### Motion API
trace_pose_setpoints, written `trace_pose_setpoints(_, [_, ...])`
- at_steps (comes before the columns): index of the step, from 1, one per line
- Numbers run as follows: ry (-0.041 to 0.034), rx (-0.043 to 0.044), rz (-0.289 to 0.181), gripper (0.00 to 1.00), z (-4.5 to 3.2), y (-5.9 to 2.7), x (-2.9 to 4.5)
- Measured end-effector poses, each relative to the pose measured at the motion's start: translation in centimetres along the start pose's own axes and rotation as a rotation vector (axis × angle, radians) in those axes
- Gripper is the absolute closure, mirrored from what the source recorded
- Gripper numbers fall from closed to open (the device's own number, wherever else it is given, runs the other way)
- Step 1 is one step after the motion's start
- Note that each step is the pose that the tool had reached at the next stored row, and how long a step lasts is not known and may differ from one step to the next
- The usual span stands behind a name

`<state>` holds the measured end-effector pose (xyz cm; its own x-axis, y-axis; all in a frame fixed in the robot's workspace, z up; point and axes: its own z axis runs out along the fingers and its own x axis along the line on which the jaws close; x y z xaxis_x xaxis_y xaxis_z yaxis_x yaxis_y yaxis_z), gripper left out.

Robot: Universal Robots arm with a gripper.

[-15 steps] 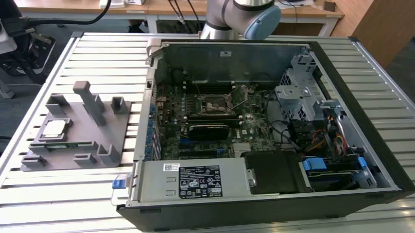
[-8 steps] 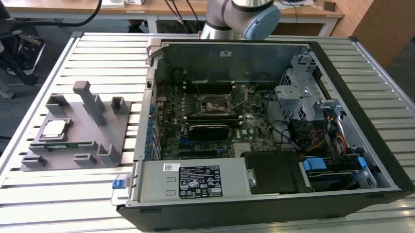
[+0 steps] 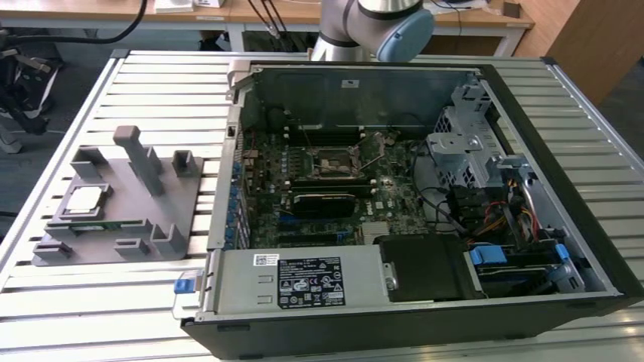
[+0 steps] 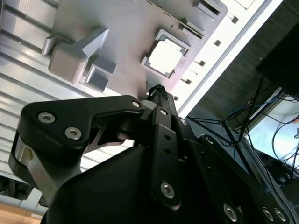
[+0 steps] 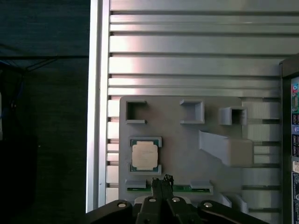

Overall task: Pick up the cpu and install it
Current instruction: 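Reach for the cpu, then pick up the cpu and move it towards the insertion slot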

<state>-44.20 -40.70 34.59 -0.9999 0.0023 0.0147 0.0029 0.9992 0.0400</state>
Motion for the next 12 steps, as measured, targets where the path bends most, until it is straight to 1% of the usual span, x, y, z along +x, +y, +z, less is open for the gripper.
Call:
trace_pose_setpoints(6, [0.0011, 0.0002, -0.001, 0.89, 0.16, -0.01, 0.35])
trace_pose_setpoints(12, [0.0015, 0.0002, -0.001, 0.89, 0.32, -0.01, 0.38])
